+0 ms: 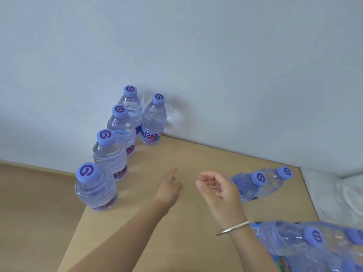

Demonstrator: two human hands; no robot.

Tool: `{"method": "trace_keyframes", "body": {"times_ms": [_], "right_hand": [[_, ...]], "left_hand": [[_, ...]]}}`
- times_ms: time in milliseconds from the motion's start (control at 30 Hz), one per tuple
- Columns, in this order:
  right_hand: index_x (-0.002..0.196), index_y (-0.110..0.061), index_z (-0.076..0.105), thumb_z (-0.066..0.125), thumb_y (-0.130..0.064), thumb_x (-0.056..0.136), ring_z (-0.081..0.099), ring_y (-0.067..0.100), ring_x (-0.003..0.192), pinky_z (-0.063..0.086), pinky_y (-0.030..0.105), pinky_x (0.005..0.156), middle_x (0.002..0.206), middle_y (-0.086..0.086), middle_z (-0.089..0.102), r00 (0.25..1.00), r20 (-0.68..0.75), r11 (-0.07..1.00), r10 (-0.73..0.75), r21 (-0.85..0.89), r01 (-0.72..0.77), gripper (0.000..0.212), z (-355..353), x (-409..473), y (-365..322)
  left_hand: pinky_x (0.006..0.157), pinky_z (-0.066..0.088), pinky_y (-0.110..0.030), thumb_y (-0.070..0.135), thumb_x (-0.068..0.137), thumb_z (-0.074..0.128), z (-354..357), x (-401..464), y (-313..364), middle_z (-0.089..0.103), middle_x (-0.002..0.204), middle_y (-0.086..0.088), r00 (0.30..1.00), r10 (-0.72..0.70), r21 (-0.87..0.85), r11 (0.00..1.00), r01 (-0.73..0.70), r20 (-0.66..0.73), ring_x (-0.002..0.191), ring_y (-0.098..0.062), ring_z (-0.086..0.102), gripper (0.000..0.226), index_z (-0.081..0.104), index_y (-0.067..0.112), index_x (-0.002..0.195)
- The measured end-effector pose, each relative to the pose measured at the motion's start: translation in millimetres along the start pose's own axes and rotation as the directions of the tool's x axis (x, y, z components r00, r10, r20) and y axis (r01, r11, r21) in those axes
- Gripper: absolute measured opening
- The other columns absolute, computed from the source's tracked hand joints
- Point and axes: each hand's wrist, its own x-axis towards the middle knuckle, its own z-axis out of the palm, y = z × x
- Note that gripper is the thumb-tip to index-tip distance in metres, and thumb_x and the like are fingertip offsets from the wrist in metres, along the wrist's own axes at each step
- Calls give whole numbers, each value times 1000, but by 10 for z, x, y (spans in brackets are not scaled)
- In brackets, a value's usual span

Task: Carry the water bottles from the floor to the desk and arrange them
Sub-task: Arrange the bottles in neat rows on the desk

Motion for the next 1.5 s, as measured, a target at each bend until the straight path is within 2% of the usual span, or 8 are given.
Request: {"method": "trace_keyframes", "body": {"times_ms": [200,333,600,900,1033,1133,1300,1500], "right_hand": [[81,-29,56,70,-2,77,59,15,73,47,23,72,81,-5,60,857,-502,994,-113,-51,102,31,-490,-322,248],[93,-20,42,78,-13,70,50,27,86,43,32,79,97,0,44,750,-660,999,34,-1,-46,43,-545,-245,476],[113,-15,41,83,-33,62,44,13,99,35,26,82,110,-5,46,853,-512,989,101,-43,-143,68,-474,65,711],[94,-21,44,83,-30,61,50,13,73,36,22,60,79,-14,48,881,-451,987,145,3,-160,52,-553,110,745],[93,-6,53,83,-18,62,52,20,78,45,36,71,84,14,57,944,-321,995,75,92,-48,45,-664,149,515],[97,-14,57,85,-13,60,61,30,84,49,47,80,97,25,63,992,-123,986,-38,154,57,47,-798,125,192],[104,-4,57,76,-10,60,66,19,87,52,29,77,94,5,67,926,250,892,-283,424,158,48,-916,99,-242],[95,-22,66,68,-19,63,62,19,92,51,42,86,92,5,65,882,325,851,-340,506,142,33,-831,118,-342]], "left_hand": [[84,36,-22,-9,86,45,299,-212,-67,34,149,-10,994,-3,125,992,-11,111,139,-15,31,66,30,16,145],[87,34,-23,-5,88,46,351,-337,-82,38,146,-4,990,0,174,984,-25,143,138,-12,32,63,32,19,144],[85,36,-23,-1,89,49,310,-541,-97,43,139,3,986,-3,258,965,-41,168,131,-12,40,55,38,17,140],[93,41,-26,6,90,56,179,-629,-76,55,125,-4,992,-14,275,961,-21,126,112,-17,53,42,49,8,132],[83,45,-26,24,95,52,106,-659,-31,59,110,-1,990,-71,159,986,52,119,101,-16,59,35,52,12,128],[86,49,-30,44,95,43,45,-664,17,60,116,-5,964,-150,10,988,151,219,103,-18,62,40,51,19,125],[63,58,-28,76,79,26,-7,-691,136,71,102,-12,835,-250,-225,889,399,490,89,-24,71,81,73,14,104],[55,58,-31,63,57,70,-69,-803,246,71,93,-16,765,-73,-374,840,393,640,79,-29,71,73,73,5,101]]}}
